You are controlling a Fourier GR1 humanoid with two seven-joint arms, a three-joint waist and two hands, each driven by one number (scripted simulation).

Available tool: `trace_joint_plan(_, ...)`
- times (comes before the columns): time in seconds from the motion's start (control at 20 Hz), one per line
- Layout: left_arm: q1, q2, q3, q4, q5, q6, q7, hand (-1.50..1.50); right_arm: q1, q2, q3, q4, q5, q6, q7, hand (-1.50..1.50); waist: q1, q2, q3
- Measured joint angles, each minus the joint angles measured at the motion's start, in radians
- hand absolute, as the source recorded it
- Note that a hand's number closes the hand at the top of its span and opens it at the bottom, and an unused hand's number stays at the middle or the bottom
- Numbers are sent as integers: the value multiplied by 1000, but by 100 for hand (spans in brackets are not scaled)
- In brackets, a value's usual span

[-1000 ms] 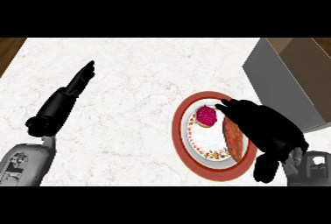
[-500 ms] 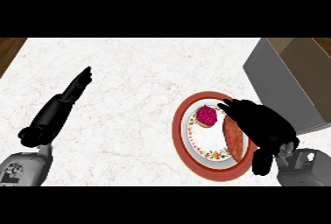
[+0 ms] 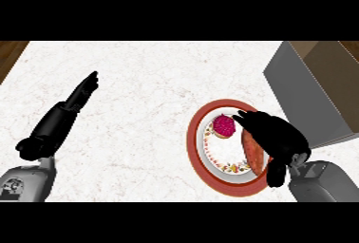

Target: Pick the sweet potato from the plate and place it in the cardboard box

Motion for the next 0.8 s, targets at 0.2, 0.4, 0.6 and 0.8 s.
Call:
trace_joint_plan(0.2, -1, -20, 2, -7, -18, -4, 9, 0, 4, 4, -14, 54, 65, -23, -40, -150, 0, 0, 0)
trace_joint_plan(0.4, -4, -35, 12, -10, -26, -17, 17, 0, 11, 36, -25, 88, 112, -29, -65, -150, -1, 0, 0)
trace_joint_plan(0.6, 20, -40, 23, -26, -35, -32, 5, 0, 19, 36, -55, 122, 130, -27, -131, 150, 0, 0, 0)
trace_joint_plan(0.8, 11, -57, 20, 3, -58, -25, -16, 0, 22, 33, -28, 168, 174, -89, -232, 150, 0, 0, -1)
